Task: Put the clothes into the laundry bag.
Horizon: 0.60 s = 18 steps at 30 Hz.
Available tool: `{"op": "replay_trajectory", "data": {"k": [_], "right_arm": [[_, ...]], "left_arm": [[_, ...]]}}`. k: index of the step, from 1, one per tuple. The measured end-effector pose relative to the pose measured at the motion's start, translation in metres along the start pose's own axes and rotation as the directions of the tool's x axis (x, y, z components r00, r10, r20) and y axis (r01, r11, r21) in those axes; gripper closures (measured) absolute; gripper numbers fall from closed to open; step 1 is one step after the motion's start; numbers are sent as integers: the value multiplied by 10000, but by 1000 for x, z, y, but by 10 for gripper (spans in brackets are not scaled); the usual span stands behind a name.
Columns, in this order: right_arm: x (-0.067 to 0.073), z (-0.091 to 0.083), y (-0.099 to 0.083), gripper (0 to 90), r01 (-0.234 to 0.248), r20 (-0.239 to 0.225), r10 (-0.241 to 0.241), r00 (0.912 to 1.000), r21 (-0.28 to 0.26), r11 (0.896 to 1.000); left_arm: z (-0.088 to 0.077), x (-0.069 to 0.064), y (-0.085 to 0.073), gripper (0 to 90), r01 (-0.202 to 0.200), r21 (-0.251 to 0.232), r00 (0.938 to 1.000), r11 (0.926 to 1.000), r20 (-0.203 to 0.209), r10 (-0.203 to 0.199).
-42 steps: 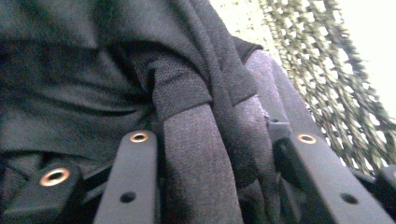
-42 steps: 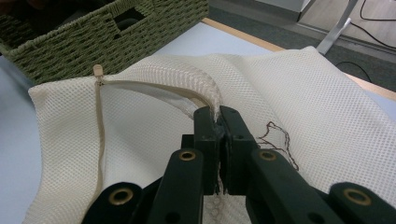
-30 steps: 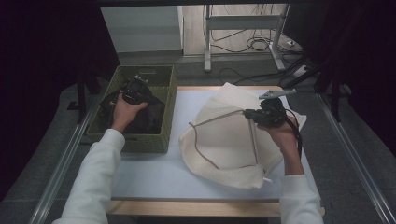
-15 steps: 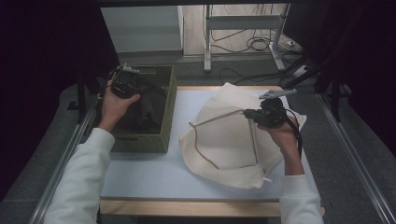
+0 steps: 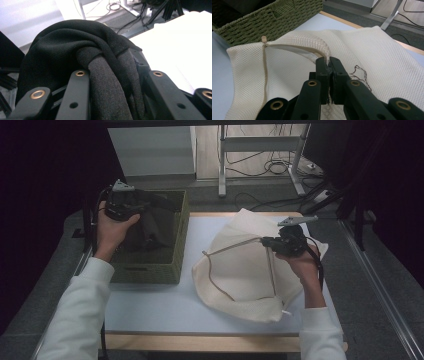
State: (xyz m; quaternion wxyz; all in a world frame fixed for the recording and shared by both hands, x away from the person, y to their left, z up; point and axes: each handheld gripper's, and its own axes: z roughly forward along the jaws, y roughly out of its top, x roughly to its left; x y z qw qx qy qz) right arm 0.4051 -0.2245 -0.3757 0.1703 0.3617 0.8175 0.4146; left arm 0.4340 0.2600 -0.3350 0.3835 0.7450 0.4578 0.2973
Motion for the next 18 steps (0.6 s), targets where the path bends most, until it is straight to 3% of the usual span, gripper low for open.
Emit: {"op": "replay_trajectory", "data": {"k": [8,18], "right_arm": [[1,0,0,862,2,17,-2,10000,-13,10000],[0,-1,0,862,9,20,-9,10000,-24,10000]], "left_arm": [[-10,-2,5,670,-96,-501,10000,9987,-32,94],[-20,-2,8,669,70,-955,9999,9954,85,-62]]}}
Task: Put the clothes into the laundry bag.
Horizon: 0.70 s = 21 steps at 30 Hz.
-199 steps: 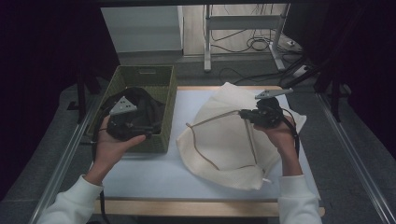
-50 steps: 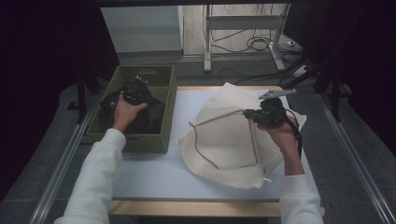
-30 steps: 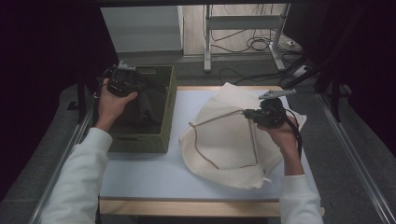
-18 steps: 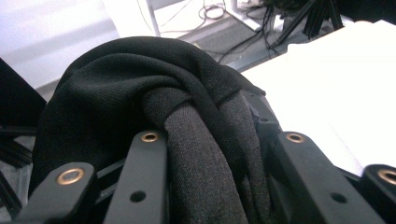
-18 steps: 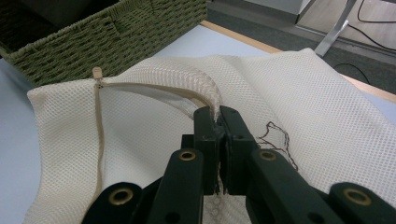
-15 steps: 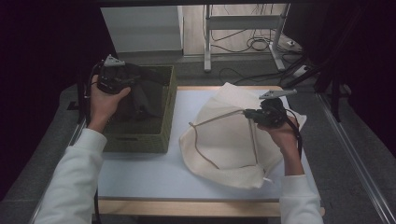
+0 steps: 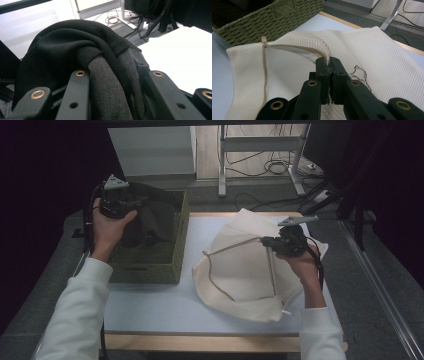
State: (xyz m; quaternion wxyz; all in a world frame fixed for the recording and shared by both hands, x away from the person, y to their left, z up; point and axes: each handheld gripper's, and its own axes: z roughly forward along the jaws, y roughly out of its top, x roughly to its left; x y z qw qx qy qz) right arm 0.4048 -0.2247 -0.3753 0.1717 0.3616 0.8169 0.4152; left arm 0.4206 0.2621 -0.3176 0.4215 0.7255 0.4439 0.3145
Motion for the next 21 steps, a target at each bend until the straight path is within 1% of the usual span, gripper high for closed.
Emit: {"op": "replay_trajectory", "data": {"k": [1,2,5,7,8,14,15,17,21], "right_arm": [[0,0,0,862,0,0,0,10000,0,10000],[0,0,0,862,3,6,-3,10000,-1,10000],[0,0,0,862,4,10,-4,10000,4,10000],[0,0,0,862,2,18,-2,10000,4,10000],[0,0,0,862,-1,21,1,10000,2,10000],[1,1,0,862,14,42,-14,10000,2,10000],[1,1,0,862,14,42,-14,10000,2,10000],[1,1,0,862,-21,37,21,10000,15,10000],[1,1,0,862,9,36,-9,10000,37,10000]], "left_arm": [[0,0,0,670,0,0,10000,10000,0,0],[-3,0,1,670,-23,-122,10000,9999,5,23],[-8,0,3,670,-12,-262,10000,9997,54,13],[-9,-1,4,669,35,-297,10000,9996,75,-33],[-11,-1,5,669,-17,-327,10000,9995,89,19],[-23,-5,11,669,17,-667,9998,9978,205,-3],[-23,-5,11,669,17,-667,9998,9978,205,-3],[-29,-8,14,669,-49,-836,9996,9965,267,71],[-34,-11,18,669,-101,-954,9993,9954,340,134]]}}
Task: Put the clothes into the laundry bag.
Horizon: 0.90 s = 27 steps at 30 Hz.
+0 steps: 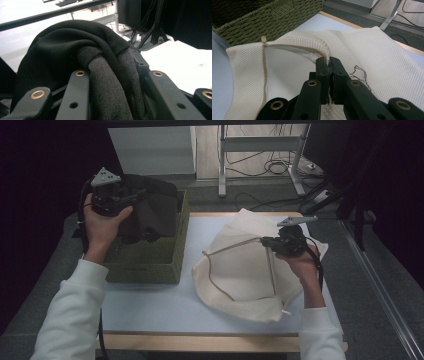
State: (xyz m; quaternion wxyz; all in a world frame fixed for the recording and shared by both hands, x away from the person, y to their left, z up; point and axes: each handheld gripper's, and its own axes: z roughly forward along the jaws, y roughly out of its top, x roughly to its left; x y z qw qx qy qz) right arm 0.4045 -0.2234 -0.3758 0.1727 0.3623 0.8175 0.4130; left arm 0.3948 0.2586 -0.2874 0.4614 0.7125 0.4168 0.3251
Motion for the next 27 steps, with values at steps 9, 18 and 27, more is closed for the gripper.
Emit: {"op": "replay_trajectory", "data": {"k": [9,18,27], "right_arm": [[0,0,0,863,-9,16,9,10000,-15,10000],[0,0,0,863,-8,19,8,10000,-13,10000],[0,1,0,863,23,36,-23,10000,-25,10000]], "left_arm": [[-7,-9,4,670,-164,-211,9992,9996,374,172],[-13,-13,4,670,-128,-565,9981,9983,598,162],[-31,-19,7,670,-78,-1113,9963,9938,844,173]]}}
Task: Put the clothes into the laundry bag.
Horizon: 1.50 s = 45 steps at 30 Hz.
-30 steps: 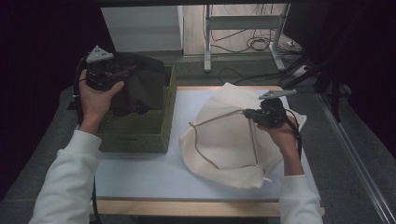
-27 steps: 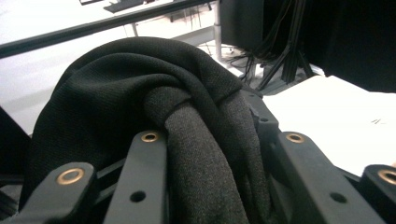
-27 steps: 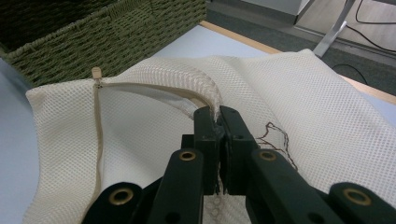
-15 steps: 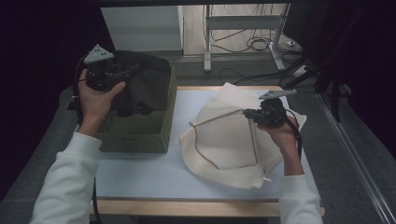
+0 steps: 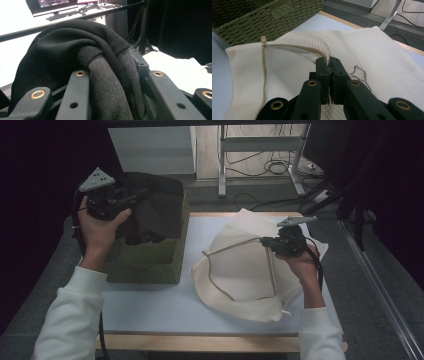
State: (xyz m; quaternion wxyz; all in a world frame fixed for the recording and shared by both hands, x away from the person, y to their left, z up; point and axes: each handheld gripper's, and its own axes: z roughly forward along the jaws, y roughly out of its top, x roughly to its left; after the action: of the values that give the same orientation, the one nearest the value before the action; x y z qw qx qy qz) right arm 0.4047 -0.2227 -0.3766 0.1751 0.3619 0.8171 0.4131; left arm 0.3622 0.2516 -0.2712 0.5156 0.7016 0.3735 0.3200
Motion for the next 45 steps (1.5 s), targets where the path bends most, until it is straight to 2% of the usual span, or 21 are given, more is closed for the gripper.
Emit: {"op": "replay_trajectory", "data": {"k": [4,11,26,31,45], "right_arm": [[0,0,0,863,8,-1,-8,10000,-2,10000],[1,0,0,863,-26,-20,26,10000,38,10000],[0,-1,-1,863,-48,-27,48,10000,28,10000],[0,-1,-1,863,-46,-20,46,10000,29,10000],[-1,-1,-1,863,-69,6,69,10000,31,10000]], "left_arm": [[-8,-8,3,670,-55,-292,9996,9996,264,62],[-10,-20,6,670,-113,-283,9977,9995,663,131],[-17,-30,5,670,-264,-363,9947,9990,986,299],[-18,-32,4,670,-207,-436,9942,9988,1043,252],[-23,-45,0,670,-292,-539,9892,9981,1421,366]]}}
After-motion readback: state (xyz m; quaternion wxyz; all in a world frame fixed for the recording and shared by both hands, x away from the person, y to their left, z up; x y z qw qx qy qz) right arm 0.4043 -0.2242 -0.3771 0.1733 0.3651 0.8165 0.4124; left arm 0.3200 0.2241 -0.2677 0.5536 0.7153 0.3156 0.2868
